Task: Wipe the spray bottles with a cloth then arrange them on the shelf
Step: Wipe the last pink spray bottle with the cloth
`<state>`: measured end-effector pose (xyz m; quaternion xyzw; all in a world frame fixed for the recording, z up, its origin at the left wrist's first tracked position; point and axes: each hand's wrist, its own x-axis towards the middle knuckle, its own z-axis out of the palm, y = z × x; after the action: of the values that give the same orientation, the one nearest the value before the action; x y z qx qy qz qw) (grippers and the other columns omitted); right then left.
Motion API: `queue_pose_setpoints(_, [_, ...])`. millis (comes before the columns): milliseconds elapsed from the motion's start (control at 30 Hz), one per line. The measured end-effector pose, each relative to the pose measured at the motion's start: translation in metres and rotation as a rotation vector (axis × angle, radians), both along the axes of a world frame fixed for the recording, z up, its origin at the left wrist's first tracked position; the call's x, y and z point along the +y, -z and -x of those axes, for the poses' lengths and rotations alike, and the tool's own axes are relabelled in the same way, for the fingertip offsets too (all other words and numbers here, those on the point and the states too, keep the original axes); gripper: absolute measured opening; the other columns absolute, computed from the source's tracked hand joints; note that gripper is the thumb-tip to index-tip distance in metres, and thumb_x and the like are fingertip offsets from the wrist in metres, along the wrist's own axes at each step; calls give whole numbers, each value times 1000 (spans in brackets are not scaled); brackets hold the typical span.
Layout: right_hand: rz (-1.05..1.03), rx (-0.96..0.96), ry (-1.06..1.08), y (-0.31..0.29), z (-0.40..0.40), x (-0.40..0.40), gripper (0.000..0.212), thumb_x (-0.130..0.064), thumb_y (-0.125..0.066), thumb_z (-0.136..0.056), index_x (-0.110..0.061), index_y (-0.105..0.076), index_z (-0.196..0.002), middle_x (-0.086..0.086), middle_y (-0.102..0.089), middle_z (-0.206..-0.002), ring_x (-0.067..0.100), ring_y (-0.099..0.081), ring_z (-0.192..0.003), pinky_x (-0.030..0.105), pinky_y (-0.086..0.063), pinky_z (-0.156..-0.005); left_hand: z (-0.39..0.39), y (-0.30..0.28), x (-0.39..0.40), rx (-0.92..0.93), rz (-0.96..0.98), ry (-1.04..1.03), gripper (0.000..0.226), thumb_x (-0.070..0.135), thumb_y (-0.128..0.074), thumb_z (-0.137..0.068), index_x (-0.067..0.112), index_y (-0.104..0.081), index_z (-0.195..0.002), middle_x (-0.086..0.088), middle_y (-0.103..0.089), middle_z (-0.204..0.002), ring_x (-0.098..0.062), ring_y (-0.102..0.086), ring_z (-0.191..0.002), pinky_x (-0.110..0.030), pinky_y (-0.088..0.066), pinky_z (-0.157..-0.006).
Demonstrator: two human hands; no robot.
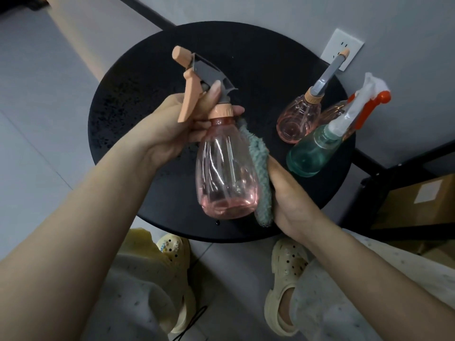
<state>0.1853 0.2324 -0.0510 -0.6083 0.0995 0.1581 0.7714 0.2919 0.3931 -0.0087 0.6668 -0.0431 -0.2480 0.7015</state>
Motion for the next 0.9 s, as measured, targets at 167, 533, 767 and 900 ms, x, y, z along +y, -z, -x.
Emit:
queue_pose_setpoints(167, [-309, 271, 60, -5, 1, -1, 38, -42, -44, -89, -18, -67, -106, 3, -71, -103, 18, -68, -94, 32, -54, -85, 5, 0, -12, 37, 107, -100, 22, 39, -52, -93, 19, -63, -93, -6, -72, -101, -9, -59, -66, -23, -53, -66])
queue_pose_setpoints(533, [-100, -9, 154, 2, -4, 1, 34, -29, -43, -98, -21, -56, -128, -1, -66, -120, 11, -62, -110, 30, -50, -94, 12, 14, -30, 75, -148, -213, 17, 32, -69, -83, 20, -69, -95, 0, -72, -85, -15, -69, -76, -30, -54, -72])
queue_pose_setpoints(767, [801, -758, -77, 9, 6, -2, 46, -31, -46, -95, -27, -39, -141, 1, -31, -150, 13, -27, -141, 27, -28, -113, 10, 14, -29, 97, -108, -329, 11, 20, -69, -84, 12, -63, -78, -3, -62, -69, -13, -58, -59, -25, -48, -59])
queue_pose_setpoints(900, [1082, -1059, -239, 9, 11, -3, 37, -25, -48, -97, -21, -49, -134, 5, -34, -147, 36, -20, -142, 42, -32, -112, 7, 6, -20, 124, -5, -302, 14, 19, -65, -87, 7, -68, -90, -5, -65, -74, -15, -62, -63, -24, -51, -61])
